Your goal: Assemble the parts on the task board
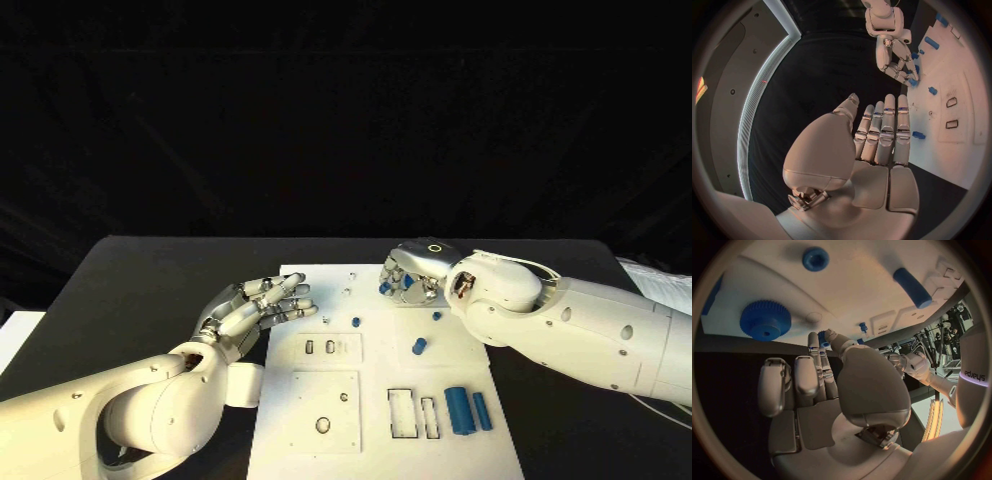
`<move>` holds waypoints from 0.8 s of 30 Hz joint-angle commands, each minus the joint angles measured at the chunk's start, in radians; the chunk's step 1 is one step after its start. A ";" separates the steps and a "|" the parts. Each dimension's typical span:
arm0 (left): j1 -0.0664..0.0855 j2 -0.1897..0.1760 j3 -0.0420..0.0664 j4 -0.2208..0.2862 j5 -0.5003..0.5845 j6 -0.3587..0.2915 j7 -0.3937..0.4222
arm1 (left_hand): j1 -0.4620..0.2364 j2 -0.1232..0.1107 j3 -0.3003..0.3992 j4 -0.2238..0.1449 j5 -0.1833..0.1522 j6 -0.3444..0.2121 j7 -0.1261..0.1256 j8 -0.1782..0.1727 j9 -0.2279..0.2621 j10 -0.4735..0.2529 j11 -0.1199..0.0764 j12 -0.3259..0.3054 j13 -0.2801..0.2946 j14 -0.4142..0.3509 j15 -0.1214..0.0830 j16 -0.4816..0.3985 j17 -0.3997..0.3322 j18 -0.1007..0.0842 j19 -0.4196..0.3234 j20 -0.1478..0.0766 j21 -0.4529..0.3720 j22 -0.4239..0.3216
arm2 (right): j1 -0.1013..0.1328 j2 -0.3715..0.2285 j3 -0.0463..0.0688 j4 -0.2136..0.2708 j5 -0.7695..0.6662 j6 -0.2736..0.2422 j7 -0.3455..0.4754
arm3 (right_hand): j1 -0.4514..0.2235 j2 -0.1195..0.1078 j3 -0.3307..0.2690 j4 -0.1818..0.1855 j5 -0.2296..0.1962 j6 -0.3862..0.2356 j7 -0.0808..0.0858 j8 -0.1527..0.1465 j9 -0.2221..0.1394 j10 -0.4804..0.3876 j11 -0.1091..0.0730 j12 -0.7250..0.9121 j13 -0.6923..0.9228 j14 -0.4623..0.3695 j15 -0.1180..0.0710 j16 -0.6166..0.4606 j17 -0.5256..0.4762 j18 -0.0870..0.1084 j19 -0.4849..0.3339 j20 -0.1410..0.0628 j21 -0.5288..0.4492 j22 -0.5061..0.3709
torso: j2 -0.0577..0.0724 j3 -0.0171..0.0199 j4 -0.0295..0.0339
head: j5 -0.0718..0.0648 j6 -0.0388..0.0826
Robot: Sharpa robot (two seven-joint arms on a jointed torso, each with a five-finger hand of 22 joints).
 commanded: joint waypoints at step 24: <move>0.004 0.001 0.001 -0.001 0.006 0.003 0.000 | 0.013 0.000 0.001 -0.012 -0.004 -0.008 0.002 -0.004 -0.001 -0.011 0.001 -0.006 -0.002 -0.002 0.006 -0.006 0.001 0.011 0.007 -0.001 -0.008 -0.002 | 0.023 0.123 -0.001 -0.109 -0.002 -0.063 -0.001 | 0.008 0.008 0.002 0.012 0.000 0.026 -0.021 0.001 0.030 0.002 0.003 -0.003 -0.002 0.042 -0.007 0.013 0.012 -0.020 0.005 -0.003 0.010 0.008 | 0.013 -0.0096 0.0187 | 0.001 0.006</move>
